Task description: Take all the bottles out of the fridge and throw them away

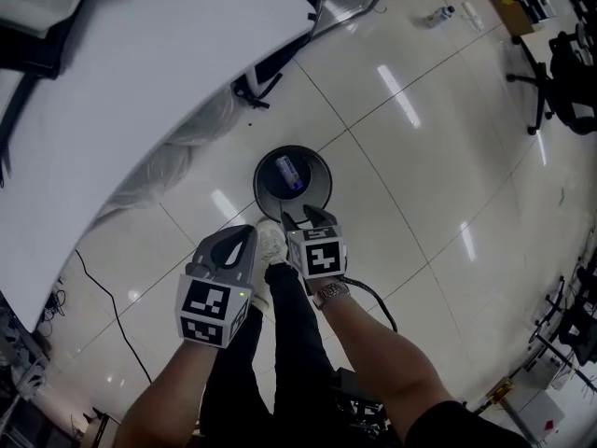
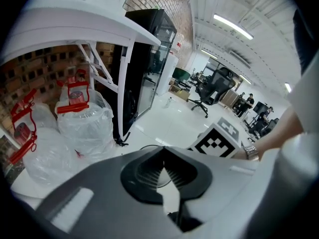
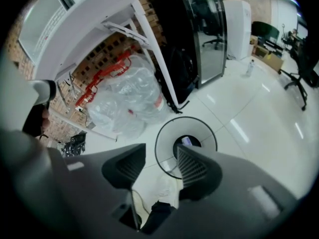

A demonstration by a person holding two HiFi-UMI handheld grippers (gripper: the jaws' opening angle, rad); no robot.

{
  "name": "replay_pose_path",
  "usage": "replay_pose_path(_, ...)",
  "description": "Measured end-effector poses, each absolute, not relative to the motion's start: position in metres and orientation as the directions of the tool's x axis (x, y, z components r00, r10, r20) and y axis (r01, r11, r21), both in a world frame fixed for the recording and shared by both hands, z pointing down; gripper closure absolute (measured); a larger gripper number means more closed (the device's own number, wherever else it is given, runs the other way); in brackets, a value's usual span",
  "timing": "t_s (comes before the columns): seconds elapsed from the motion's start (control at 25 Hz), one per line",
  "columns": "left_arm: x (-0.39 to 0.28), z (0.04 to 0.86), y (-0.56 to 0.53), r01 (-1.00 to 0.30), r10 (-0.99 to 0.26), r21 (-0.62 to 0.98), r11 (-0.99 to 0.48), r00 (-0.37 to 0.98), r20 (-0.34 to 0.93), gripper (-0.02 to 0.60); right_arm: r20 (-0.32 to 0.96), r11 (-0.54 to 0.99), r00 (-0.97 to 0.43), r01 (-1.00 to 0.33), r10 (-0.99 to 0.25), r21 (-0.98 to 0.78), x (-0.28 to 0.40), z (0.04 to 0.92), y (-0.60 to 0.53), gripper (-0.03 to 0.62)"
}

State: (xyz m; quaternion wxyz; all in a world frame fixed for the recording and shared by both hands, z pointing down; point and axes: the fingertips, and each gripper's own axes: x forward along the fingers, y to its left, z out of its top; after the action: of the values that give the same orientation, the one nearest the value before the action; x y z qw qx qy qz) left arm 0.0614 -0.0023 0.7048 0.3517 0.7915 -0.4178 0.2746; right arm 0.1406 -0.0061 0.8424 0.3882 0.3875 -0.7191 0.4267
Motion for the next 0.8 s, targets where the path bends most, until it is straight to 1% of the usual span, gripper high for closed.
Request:
replay_pose_path(0.4,0.045,0.617,-0.005,-0.879,-0.558,0.288,-0.379,0.466,0.687,0.578,0.805,0.437,-0.495,-0.834,-0.327,-0.336,0.11,0.709,-0.027,0.399)
replay_pose_path(0.6,0.034,0.565,-0.001,-0.893,-0.611,0.26,-0.368,0.443,0.656,0.578,0.733,0.514,-0.565,-0.787,-0.379,-0.341,0.09,0.626,-0.04,0.399)
replay_pose_path(0.8,0.008,0.513,0.009,-0.919,-0.675,0.236,-0.315,0.391,0.625,0.578,0.649,0.613,-0.647,-0.716,-0.401,-0.334,0.056,0.544,-0.04,0.399)
